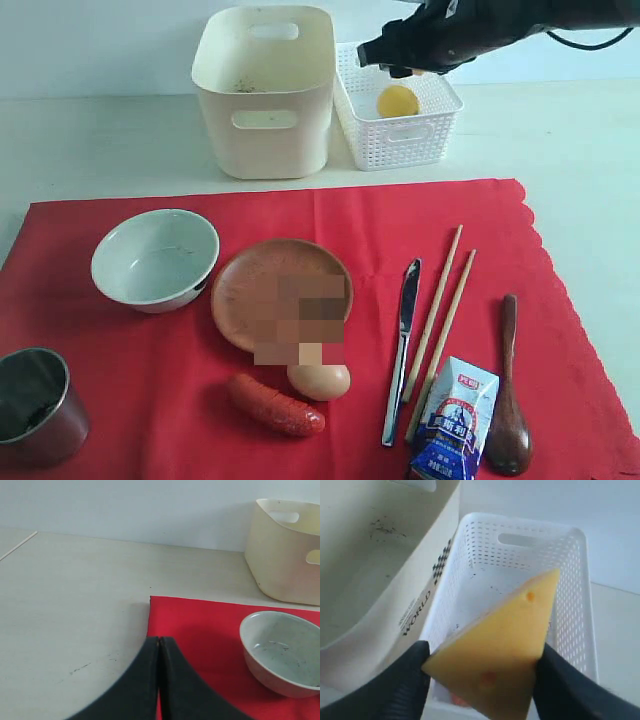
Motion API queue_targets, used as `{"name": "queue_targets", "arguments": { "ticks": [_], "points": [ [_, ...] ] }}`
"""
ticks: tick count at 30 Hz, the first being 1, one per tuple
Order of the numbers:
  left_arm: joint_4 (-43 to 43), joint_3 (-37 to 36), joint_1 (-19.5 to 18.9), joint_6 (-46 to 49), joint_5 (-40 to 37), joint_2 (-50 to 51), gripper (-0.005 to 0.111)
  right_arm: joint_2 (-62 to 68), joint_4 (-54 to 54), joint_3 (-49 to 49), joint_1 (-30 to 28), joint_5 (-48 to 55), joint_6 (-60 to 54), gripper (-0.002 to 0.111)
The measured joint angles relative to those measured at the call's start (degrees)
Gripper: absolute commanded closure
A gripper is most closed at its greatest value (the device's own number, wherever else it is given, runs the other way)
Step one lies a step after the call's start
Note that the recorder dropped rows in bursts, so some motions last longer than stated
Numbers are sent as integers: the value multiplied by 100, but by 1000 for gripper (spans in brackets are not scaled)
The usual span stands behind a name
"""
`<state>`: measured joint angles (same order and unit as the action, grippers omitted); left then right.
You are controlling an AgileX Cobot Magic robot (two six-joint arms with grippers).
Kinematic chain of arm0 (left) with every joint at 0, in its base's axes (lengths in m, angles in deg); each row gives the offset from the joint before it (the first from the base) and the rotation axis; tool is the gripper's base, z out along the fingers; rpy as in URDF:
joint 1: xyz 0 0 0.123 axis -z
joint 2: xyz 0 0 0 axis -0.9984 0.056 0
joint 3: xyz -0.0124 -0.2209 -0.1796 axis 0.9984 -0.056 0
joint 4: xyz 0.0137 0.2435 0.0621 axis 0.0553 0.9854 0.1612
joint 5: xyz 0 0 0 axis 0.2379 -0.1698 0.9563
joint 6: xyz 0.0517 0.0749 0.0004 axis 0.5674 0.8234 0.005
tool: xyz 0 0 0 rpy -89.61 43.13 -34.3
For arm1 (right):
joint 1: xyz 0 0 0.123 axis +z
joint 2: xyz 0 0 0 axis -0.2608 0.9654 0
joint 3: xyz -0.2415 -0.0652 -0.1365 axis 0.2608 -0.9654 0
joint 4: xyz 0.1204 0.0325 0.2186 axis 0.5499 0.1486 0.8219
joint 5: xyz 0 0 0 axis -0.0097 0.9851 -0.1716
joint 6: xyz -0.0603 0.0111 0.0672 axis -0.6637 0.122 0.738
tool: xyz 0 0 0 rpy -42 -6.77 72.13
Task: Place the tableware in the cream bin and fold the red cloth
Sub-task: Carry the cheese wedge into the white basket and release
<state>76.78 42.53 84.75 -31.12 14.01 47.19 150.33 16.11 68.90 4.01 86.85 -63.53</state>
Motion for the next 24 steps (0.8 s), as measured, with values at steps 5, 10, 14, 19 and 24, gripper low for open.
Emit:
{"name": "queue_targets", "arguments": {
  "ticks": [5,10,14,19,24],
  "points": [
    [0,0,0,0,0,0,105,930,0,805,-58,-25,0,108],
    [0,0,0,0,0,0,105,1158,0,924,-58,-88,10,103],
    [0,0,0,0,0,0,105,1184,0,945,-58,-132,34,87],
    [0,0,0,0,0,0,105,1184,0,945,-58,-157,45,61],
    [0,0,0,0,0,0,105,1184,0,945,-58,-170,45,42]
  ]
}}
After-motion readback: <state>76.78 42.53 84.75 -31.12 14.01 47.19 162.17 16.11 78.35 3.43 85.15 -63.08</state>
